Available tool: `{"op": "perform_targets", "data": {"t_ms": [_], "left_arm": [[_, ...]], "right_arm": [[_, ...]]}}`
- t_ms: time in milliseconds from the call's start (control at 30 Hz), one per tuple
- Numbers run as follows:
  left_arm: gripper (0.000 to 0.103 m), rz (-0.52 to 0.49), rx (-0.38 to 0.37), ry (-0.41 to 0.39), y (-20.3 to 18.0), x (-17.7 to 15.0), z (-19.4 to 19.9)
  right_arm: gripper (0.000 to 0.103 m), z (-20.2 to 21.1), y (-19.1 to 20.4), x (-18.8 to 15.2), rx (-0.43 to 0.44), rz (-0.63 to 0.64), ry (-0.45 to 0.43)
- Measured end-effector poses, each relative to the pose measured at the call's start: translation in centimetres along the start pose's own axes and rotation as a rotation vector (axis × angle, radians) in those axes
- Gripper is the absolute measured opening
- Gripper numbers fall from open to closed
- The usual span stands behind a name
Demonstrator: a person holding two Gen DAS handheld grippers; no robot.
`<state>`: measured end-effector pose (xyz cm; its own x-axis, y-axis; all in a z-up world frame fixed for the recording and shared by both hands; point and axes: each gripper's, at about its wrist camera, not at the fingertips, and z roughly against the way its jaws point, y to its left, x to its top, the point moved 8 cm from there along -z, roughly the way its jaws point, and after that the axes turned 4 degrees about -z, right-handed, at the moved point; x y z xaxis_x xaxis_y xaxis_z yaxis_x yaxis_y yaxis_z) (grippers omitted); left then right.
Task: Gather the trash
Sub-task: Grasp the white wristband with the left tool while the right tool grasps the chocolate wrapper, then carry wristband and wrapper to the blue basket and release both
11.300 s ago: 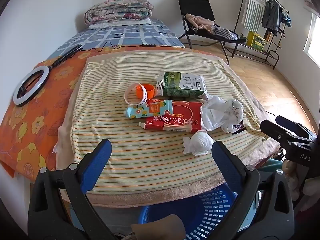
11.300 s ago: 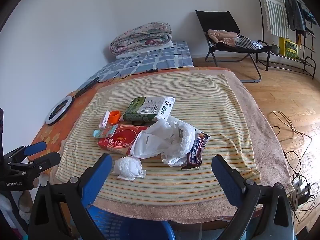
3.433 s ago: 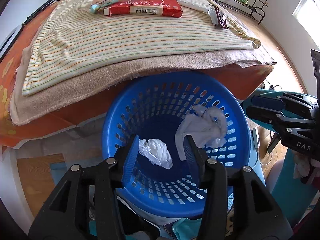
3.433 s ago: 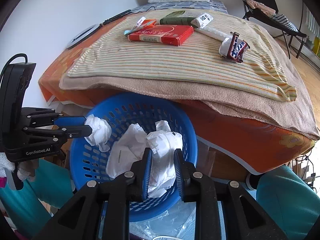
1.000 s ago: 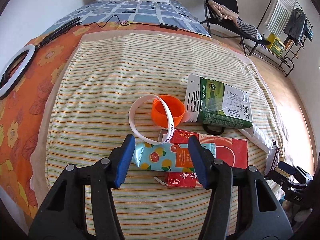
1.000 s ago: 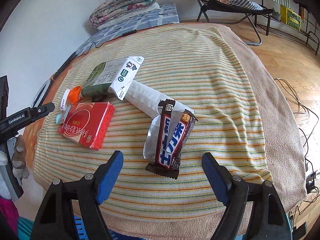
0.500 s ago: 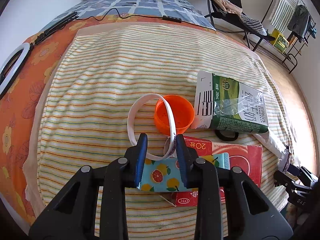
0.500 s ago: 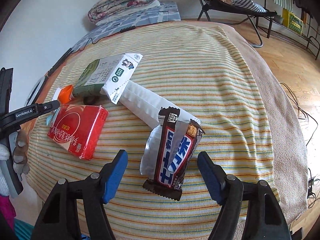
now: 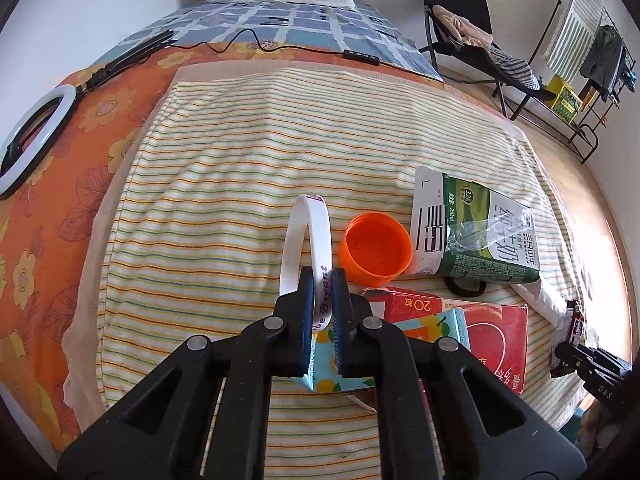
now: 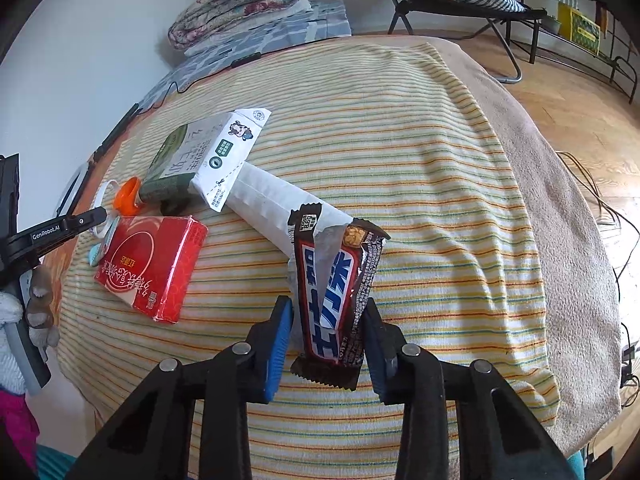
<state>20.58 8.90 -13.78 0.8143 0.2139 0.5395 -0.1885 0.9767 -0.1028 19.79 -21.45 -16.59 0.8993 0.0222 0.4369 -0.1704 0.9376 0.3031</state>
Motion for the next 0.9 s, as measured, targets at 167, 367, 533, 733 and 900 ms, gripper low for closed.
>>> {"op": "perform_targets", "data": {"t_ms": [167, 367, 533, 733, 900], "left_arm": [[0.006, 0.005, 0.005, -0.017, 0.5, 0.2, 0.6], [0.006, 0.004, 0.003, -0.047, 0.7, 0.5, 2.0], [0.006, 0.009, -0.011, -0.072, 0.7, 0.7, 3.7], [0.006, -0.002, -0.032, -0.106, 0.4, 0.6, 6.0], [0.006, -0.022, -0.058, -0.126, -0.8, -0.1, 8.0]], "right_arm": [[0.018, 0.5, -0.6, -0.1, 0.019, -0.019, -0.01], [0.015, 1.6, -0.6, 0.0, 0.032, -0.033, -0.043], [0.015, 2.8, 0.0, 0.1, 0.053, -0.031, -0.073], [0.015, 4.3, 1.3, -0.1, 0.072, -0.003, -0.109], [0.015, 5.7, 2.5, -0.6, 0.075, 0.042, -0.139]]}}
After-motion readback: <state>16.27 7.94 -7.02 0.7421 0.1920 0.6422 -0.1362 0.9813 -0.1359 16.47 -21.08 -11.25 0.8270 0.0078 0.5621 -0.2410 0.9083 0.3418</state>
